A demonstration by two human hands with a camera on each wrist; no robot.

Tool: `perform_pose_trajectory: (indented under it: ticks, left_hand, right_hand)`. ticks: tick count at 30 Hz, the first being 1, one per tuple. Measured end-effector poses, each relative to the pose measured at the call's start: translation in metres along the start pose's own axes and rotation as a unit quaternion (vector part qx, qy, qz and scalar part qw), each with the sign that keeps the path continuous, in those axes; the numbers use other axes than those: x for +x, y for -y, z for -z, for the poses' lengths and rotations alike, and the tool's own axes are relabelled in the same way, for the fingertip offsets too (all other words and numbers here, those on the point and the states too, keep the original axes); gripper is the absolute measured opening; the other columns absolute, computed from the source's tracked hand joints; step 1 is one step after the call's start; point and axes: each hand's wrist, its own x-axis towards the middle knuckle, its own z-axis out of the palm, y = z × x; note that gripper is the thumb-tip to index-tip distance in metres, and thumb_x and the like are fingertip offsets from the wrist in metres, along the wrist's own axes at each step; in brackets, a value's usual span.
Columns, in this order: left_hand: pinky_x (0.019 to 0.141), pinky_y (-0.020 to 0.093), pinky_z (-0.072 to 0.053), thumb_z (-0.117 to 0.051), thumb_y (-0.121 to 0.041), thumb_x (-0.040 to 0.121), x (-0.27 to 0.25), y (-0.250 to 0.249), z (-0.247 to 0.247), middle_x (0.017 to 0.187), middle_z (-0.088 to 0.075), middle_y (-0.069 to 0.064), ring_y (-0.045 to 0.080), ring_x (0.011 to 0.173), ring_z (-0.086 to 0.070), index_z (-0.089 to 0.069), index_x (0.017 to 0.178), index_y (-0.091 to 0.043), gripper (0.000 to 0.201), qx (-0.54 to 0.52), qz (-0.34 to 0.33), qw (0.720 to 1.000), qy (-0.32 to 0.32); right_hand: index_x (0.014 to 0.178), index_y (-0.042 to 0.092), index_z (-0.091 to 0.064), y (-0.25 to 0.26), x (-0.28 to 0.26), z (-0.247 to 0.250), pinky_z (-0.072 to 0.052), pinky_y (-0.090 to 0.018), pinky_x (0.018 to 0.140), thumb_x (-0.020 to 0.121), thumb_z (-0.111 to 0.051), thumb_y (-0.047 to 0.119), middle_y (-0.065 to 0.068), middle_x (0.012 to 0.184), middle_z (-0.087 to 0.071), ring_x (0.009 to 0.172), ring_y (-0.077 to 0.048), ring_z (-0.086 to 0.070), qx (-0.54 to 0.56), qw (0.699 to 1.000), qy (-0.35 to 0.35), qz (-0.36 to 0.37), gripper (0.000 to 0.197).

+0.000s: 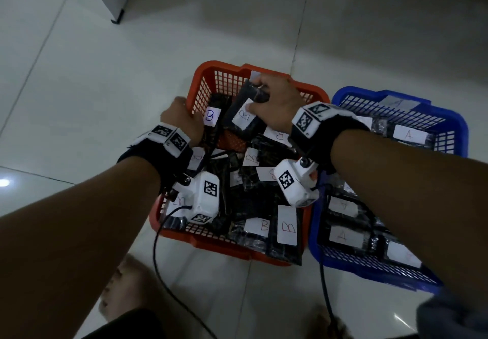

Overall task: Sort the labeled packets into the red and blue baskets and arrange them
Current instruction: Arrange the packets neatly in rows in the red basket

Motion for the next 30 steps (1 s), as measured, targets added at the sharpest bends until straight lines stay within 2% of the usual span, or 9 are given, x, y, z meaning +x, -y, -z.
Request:
perform_pose_trajectory:
  ticks: [3, 7, 12, 15, 18, 21, 23, 27, 30]
  left_hand:
    - [0.076, 0.03, -0.041, -0.048, -0.027, 0.096, 0.001, 0.006, -0.006, 0.116, -0.063, 0.018, 0.037, 0.104, -0.06, -0.056, 0.118, -0.004, 0.032, -0.005, -0.011, 1.0, -0.004]
    - [0.074, 0.029, -0.037, -0.046, -0.025, 0.097, 0.003, 0.007, -0.01, 0.116, -0.063, 0.017, 0.036, 0.104, -0.059, -0.052, 0.118, -0.005, 0.029, -0.022, -0.01, 1.0, -0.009]
    - [0.072, 0.029, -0.037, -0.045, -0.024, 0.098, 0.004, 0.01, -0.011, 0.116, -0.062, 0.018, 0.037, 0.102, -0.059, -0.049, 0.119, -0.005, 0.029, -0.03, -0.026, 0.999, -0.004]
    - [0.074, 0.032, -0.04, -0.046, -0.024, 0.098, 0.004, 0.01, -0.011, 0.114, -0.063, 0.018, 0.038, 0.1, -0.06, -0.048, 0.118, -0.005, 0.028, -0.032, -0.03, 0.999, -0.004]
    - [0.074, 0.03, -0.04, -0.046, -0.024, 0.098, 0.004, 0.011, -0.012, 0.114, -0.063, 0.017, 0.037, 0.1, -0.06, -0.048, 0.118, -0.006, 0.027, -0.04, -0.03, 0.999, -0.001]
    - [0.077, 0.032, -0.044, -0.045, -0.023, 0.098, 0.005, 0.011, -0.011, 0.114, -0.063, 0.016, 0.036, 0.101, -0.06, -0.048, 0.119, -0.006, 0.027, -0.054, -0.028, 0.998, 0.006]
    - [0.078, 0.032, -0.044, -0.046, -0.023, 0.098, 0.005, 0.01, -0.011, 0.115, -0.063, 0.017, 0.036, 0.101, -0.061, -0.048, 0.119, -0.007, 0.027, -0.056, -0.025, 0.998, 0.005]
    - [0.072, 0.029, -0.039, -0.046, -0.021, 0.098, 0.004, 0.009, -0.012, 0.114, -0.063, 0.017, 0.035, 0.099, -0.061, -0.048, 0.119, -0.005, 0.027, -0.054, -0.026, 0.998, -0.001]
    - [0.07, 0.03, -0.039, -0.046, -0.022, 0.097, 0.004, 0.011, -0.013, 0.111, -0.064, 0.017, 0.035, 0.096, -0.061, -0.048, 0.117, -0.006, 0.026, -0.06, -0.031, 0.998, 0.0]
  right_hand:
    - [0.107, 0.017, -0.064, 0.008, 0.012, -0.012, -0.042, -0.022, 0.062, 0.088, -0.063, 0.013, 0.001, 0.096, -0.061, 0.087, -0.018, -0.06, -0.092, 0.993, 0.063, 0.025, 0.019]
    - [0.116, 0.012, -0.064, 0.009, 0.028, -0.022, -0.044, -0.026, 0.072, 0.091, -0.055, 0.011, -0.01, 0.113, -0.065, 0.099, -0.027, -0.062, -0.119, 0.988, 0.1, 0.002, 0.027]
    - [0.136, 0.0, -0.051, 0.014, 0.04, -0.023, -0.038, -0.022, 0.089, 0.1, -0.046, 0.01, -0.015, 0.139, -0.053, 0.124, -0.027, -0.051, -0.207, 0.962, 0.176, -0.016, 0.038]
    - [0.131, 0.004, -0.057, 0.012, 0.035, -0.029, -0.046, -0.024, 0.089, 0.097, -0.052, 0.011, -0.011, 0.132, -0.059, 0.118, -0.025, -0.057, -0.234, 0.965, 0.119, -0.017, 0.036]
    - [0.121, 0.01, -0.062, 0.008, 0.025, -0.038, -0.046, -0.027, 0.079, 0.091, -0.062, 0.023, -0.008, 0.12, -0.06, 0.107, -0.024, -0.06, -0.282, 0.957, 0.067, 0.025, 0.033]
    - [0.132, 0.015, -0.052, 0.007, 0.015, -0.044, -0.045, -0.036, 0.093, 0.093, -0.059, 0.029, -0.008, 0.13, -0.051, 0.118, -0.027, -0.052, -0.333, 0.939, 0.053, 0.065, 0.043]
    - [0.125, 0.014, -0.054, 0.011, 0.013, -0.05, -0.047, -0.041, 0.096, 0.091, -0.057, 0.023, -0.008, 0.124, -0.055, 0.115, -0.029, -0.054, -0.336, 0.936, 0.051, 0.087, 0.035]
    - [0.116, 0.01, -0.059, 0.018, 0.011, -0.056, -0.043, -0.026, 0.081, 0.091, -0.053, 0.012, -0.008, 0.115, -0.062, 0.107, -0.025, -0.059, -0.295, 0.95, 0.079, 0.066, 0.026]
    - [0.117, 0.01, -0.058, 0.011, 0.007, -0.055, -0.039, -0.025, 0.078, 0.09, -0.056, 0.012, -0.008, 0.119, -0.06, 0.108, -0.025, -0.058, -0.262, 0.962, 0.051, 0.055, 0.027]
